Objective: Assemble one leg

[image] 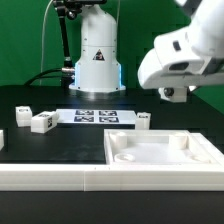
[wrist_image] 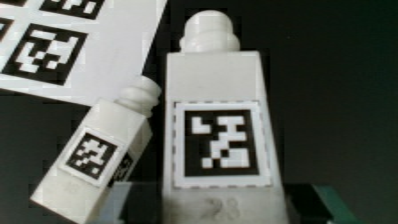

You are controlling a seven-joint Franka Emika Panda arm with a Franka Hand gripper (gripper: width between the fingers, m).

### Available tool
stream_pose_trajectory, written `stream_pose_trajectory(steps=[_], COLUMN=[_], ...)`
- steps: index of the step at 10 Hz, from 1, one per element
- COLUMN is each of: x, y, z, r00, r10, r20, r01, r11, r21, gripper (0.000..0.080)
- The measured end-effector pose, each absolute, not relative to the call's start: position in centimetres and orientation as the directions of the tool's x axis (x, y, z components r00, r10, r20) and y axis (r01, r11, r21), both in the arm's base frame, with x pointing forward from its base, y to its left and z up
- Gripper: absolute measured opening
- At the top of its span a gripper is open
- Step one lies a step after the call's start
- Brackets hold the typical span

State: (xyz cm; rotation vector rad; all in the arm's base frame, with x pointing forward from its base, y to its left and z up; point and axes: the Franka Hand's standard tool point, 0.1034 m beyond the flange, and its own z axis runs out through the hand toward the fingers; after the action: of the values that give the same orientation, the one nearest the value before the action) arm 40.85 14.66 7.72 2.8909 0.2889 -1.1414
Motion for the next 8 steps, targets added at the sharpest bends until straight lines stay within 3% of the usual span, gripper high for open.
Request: stream_pose_trajectory(steps=[4,5,8], x=[41.9,42.9,45.8], y=[14.7,14.5,13.0], z=[7.1,6.4,9.3], r00=[0.854,0.884,0.944], r10=[0.176,0.203,0.221], r20=[-0.489,-0.421,-0.243], r01=[0.174,0.193,0.211], r11=[-0.983,-0.979,-0.975], r21=[-0.049,-0.066,-0.069], gripper=[0.0291,0.0291,0.0291])
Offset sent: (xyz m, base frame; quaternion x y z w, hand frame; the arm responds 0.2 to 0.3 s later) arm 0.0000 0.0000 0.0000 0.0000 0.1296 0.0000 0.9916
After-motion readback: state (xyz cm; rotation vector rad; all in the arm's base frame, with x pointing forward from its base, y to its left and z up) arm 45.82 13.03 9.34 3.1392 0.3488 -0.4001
